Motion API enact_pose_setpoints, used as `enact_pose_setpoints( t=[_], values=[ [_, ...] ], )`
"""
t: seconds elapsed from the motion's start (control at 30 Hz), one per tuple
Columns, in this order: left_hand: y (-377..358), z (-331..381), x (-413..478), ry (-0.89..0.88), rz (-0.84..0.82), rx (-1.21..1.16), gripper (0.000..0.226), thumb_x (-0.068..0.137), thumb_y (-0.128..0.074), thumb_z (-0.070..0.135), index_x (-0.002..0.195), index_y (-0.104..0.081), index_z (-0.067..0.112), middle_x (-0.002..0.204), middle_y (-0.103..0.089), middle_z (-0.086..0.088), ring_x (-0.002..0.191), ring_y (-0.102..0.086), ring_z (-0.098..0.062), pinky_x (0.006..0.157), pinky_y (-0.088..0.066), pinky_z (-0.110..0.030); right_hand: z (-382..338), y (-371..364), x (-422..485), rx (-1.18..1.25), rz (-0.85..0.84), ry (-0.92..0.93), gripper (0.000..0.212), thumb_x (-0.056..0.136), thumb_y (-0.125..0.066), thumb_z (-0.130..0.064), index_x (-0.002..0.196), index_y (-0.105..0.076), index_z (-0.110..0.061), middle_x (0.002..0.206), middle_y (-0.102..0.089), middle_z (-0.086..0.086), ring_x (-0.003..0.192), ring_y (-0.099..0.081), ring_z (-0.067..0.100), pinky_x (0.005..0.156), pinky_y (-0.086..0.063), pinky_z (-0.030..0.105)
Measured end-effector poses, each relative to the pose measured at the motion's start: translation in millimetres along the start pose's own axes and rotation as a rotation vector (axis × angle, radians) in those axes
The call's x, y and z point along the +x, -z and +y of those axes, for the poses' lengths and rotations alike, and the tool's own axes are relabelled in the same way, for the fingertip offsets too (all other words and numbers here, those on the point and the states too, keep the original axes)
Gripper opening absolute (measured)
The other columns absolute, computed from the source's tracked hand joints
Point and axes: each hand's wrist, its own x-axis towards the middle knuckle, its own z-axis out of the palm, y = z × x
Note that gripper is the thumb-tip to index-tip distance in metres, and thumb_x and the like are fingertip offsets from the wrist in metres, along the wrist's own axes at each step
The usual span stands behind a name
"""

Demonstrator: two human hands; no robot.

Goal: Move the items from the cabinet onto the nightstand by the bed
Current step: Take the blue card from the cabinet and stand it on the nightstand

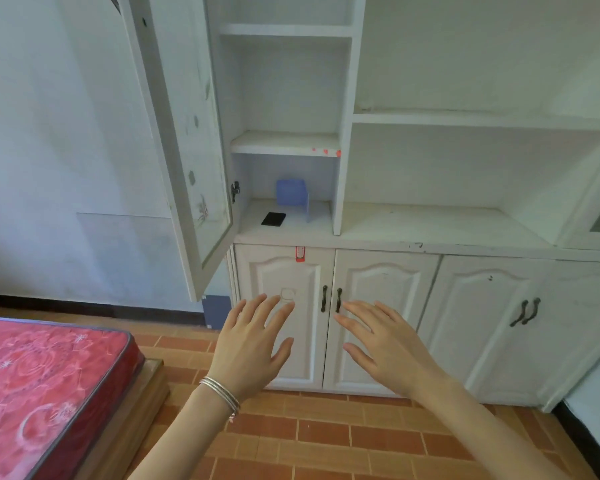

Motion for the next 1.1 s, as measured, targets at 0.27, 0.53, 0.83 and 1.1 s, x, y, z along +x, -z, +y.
enact_pose_setpoints(
  t=[0.27, 0.53, 0.83, 1.1],
  values=[
    [-33, -17, 130, 0.044, 0.057, 0.017, 0.051, 0.085, -0.038, 0.048, 0.126, -0.054, 0.023, 0.123, -0.061, -0.002, 0.116, -0.056, -0.024, 0.099, -0.036, -0.043, 105, -30, 111, -0.026, 0.055, 0.06, 0.046, 0.089, -0.037, -0.039, 0.124, -0.059, -0.019, 0.127, -0.058, 0.002, 0.117, -0.054, 0.018, 0.099, -0.041, 0.038],
    [-100, -42, 190, 0.072, -0.009, 0.015, 0.052, 0.084, -0.036, 0.049, 0.123, -0.058, 0.024, 0.12, -0.063, -0.003, 0.113, -0.059, -0.025, 0.094, -0.044, -0.047, 157, -99, 169, 0.011, 0.026, 0.093, 0.046, 0.087, -0.038, -0.04, 0.124, -0.058, -0.021, 0.127, -0.059, 0.001, 0.116, -0.055, 0.019, 0.097, -0.044, 0.039],
    [-161, -121, 287, 0.066, 0.02, -0.024, 0.052, 0.084, -0.036, 0.048, 0.122, -0.06, 0.021, 0.118, -0.064, -0.004, 0.111, -0.06, -0.027, 0.092, -0.046, -0.048, 203, -158, 280, 0.016, 0.033, 0.068, 0.046, 0.086, -0.039, -0.038, 0.121, -0.06, -0.018, 0.126, -0.059, 0.004, 0.113, -0.057, 0.022, 0.092, -0.047, 0.037],
    [-218, -184, 362, 0.042, -0.04, -0.066, 0.051, 0.083, -0.038, 0.046, 0.12, -0.061, 0.02, 0.115, -0.065, -0.004, 0.109, -0.06, -0.027, 0.09, -0.048, -0.044, 239, -199, 377, -0.012, 0.039, 0.008, 0.042, 0.076, -0.071, -0.023, 0.116, -0.063, -0.015, 0.122, -0.061, 0.005, 0.104, -0.061, 0.023, 0.081, -0.051, 0.033]
  ],
)
